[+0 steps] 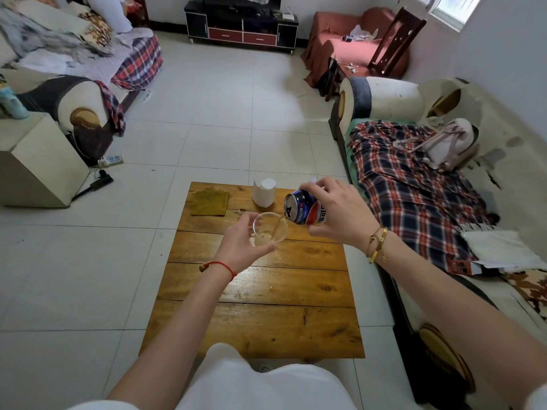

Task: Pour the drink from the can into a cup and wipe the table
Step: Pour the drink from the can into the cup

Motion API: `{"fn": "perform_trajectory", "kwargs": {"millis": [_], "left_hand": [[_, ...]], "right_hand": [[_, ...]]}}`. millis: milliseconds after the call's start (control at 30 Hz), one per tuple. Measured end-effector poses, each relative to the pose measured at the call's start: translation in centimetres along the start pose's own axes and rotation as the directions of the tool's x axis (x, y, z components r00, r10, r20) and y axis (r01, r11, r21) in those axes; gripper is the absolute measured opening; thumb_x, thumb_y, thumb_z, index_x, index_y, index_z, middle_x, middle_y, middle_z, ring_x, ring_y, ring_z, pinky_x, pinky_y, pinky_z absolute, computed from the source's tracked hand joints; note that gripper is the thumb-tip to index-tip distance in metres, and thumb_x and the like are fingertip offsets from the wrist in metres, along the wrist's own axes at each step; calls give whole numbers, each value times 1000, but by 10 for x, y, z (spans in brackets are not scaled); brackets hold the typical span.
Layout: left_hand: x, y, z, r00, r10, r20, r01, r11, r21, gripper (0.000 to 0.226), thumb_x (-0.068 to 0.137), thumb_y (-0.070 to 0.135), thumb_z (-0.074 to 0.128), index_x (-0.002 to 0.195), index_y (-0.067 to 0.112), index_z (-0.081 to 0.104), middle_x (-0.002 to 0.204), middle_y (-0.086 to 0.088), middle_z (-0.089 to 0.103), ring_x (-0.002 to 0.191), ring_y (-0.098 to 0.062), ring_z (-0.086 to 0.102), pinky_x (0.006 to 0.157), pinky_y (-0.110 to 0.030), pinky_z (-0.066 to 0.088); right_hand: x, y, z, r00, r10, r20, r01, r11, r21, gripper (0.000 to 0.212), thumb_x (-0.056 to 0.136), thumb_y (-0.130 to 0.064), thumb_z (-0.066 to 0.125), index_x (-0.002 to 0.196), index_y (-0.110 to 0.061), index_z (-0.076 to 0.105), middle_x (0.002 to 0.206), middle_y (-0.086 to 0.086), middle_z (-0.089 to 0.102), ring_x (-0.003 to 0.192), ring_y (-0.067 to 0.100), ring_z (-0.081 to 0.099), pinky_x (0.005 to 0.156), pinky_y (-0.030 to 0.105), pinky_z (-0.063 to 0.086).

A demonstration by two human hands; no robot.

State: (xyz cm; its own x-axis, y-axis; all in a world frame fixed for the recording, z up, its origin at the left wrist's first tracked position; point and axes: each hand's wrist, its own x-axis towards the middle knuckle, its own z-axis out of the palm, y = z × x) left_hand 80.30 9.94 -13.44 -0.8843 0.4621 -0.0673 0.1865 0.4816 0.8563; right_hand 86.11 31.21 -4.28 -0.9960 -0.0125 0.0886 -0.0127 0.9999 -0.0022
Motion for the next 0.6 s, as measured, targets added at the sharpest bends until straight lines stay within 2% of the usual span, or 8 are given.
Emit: {"fn": "perform_trajectory", "kwargs": {"millis": [600], "left_hand": [[2, 1, -3, 1000, 16, 3, -16, 1000, -1, 69, 68, 32, 87, 125, 22, 49, 118, 7, 58, 111, -12, 56, 95, -26, 48]], "right_hand": [[1, -1, -8, 1000, -7, -16, 7, 1000, -25, 73, 70, -44, 72, 135, -30, 42, 121, 4, 51, 106, 24, 50, 95, 37, 42]]}}
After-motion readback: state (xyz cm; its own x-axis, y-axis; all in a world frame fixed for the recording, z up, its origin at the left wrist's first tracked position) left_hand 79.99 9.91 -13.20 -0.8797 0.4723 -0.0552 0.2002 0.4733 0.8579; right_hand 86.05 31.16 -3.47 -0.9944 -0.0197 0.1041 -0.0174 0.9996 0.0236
